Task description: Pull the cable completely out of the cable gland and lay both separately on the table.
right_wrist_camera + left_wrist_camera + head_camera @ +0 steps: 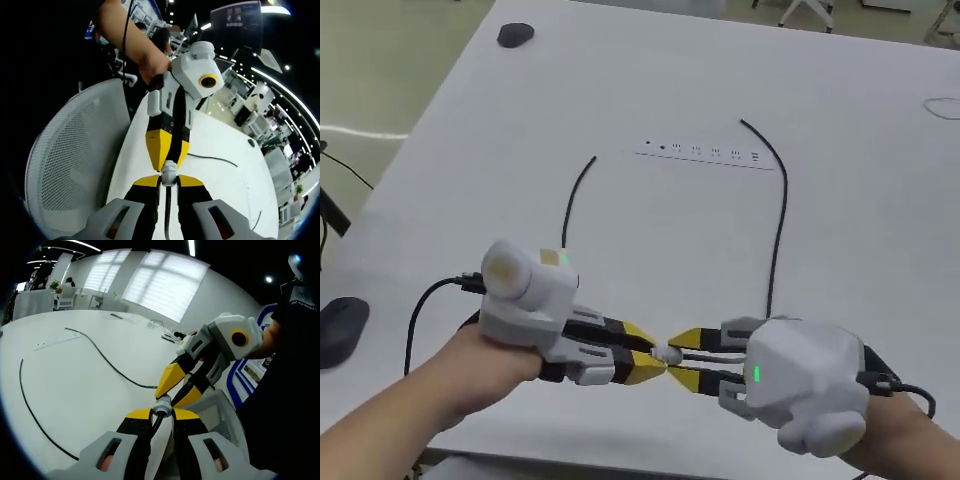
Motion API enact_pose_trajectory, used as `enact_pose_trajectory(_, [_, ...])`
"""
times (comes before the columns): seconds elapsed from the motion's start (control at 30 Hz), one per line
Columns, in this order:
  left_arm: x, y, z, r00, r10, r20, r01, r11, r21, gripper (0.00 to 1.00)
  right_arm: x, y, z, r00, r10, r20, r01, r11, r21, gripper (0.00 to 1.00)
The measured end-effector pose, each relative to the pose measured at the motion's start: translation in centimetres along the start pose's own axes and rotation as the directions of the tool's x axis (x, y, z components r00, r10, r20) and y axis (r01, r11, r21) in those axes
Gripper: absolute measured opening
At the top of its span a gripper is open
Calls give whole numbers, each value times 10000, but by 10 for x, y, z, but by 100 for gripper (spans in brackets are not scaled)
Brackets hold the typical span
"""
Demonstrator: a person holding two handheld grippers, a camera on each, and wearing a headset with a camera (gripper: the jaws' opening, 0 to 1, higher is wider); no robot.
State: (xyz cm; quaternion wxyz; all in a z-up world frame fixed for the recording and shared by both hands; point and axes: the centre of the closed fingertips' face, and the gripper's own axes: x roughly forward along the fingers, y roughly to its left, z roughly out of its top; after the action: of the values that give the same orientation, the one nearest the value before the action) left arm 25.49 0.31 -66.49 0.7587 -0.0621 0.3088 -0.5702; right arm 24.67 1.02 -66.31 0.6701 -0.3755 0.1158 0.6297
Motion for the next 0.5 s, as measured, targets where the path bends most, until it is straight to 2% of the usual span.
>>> enact_pose_trajectory(0.33, [-3,2,5,9997,-42,221,43,10000,-45,15,-2,-7,3,9998,101,190,-109,9991,413,8])
enact_pose_trajectory(0.43, [-4,2,7,9994,-52,347,53,10000,-32,15,-1,-10,2,9999,86,109,-93,9976,681,10])
enact_pose_trajectory(0.5, [-5,2,8,9994,-56,355,52,9999,105,15,-2,-13,5,9993,153,345,-198,9911,1320,15])
